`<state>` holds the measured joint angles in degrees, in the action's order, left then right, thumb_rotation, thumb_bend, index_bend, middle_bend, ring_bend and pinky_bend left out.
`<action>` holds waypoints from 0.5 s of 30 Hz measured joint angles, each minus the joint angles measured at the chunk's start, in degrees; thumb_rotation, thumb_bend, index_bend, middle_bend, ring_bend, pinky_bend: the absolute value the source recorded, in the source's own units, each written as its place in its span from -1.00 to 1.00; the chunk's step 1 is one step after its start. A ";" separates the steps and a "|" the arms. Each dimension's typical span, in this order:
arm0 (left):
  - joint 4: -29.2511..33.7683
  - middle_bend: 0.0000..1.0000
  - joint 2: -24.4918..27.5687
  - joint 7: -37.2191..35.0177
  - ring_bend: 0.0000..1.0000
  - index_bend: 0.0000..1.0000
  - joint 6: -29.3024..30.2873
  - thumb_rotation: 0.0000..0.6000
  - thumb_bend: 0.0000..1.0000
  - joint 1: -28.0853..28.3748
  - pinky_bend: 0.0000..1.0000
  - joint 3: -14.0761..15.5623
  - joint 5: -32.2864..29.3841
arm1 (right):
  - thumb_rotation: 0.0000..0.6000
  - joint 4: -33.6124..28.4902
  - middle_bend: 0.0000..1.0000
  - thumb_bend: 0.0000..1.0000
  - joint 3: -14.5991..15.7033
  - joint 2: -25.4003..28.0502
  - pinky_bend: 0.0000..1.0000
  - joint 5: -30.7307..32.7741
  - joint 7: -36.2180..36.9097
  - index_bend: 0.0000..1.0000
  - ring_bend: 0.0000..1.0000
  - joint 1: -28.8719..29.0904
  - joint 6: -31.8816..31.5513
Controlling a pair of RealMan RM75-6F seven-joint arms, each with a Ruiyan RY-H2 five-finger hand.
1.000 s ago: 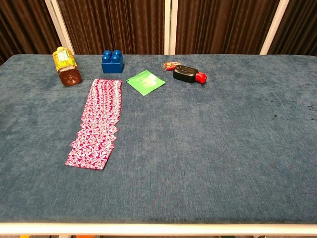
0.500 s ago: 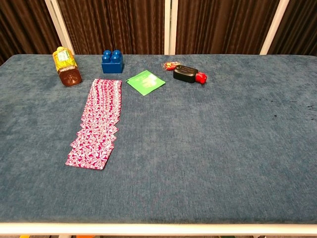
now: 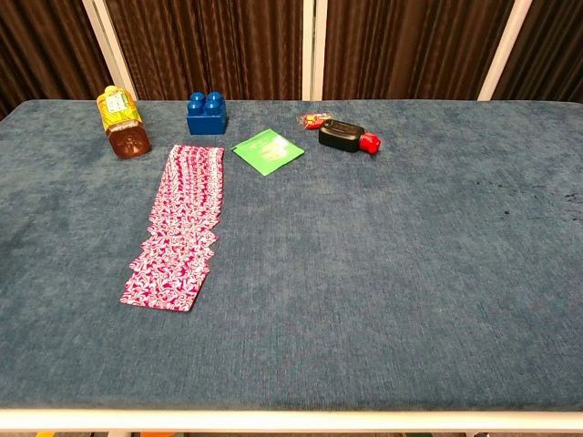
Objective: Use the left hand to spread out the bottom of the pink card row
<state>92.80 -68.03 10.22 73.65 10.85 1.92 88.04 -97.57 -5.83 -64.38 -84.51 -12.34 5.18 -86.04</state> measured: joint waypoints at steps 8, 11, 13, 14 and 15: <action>0.45 0.68 -3.44 4.18 0.73 -0.80 -5.65 1.00 0.07 4.03 0.73 2.55 5.65 | 1.00 -1.98 -1.00 -0.33 -0.35 0.55 -1.00 0.43 -1.53 -1.00 -1.00 0.75 0.90; 0.07 0.68 -5.57 7.13 0.72 -0.79 -8.72 1.00 0.07 6.24 0.72 2.71 6.67 | 1.00 -2.64 -1.00 -0.33 -0.55 0.67 -1.00 0.93 -2.05 -1.00 -1.00 0.79 0.86; -0.43 0.68 -6.87 8.51 0.72 -0.79 -10.51 1.00 0.07 7.67 0.72 2.64 7.10 | 1.00 -2.81 -1.00 -0.33 -0.63 0.67 -1.00 1.23 -2.30 -1.00 -1.00 0.79 0.83; -0.85 0.68 -7.72 9.14 0.72 -0.79 -11.61 1.00 0.07 8.58 0.72 2.54 7.27 | 1.00 -2.82 -1.00 -0.33 -0.67 0.61 -1.00 1.35 -2.50 -1.00 -1.00 0.79 0.80; -1.14 0.69 -8.28 9.43 0.72 -0.79 -12.37 1.00 0.07 9.18 0.72 2.45 7.33 | 1.00 -2.79 -1.00 -0.33 -0.70 0.55 -1.00 1.41 -2.68 -1.00 -1.00 0.80 0.76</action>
<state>91.66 -76.31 19.65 61.28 20.02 4.37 95.36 -100.36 -6.54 -63.83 -83.10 -15.02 5.98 -85.28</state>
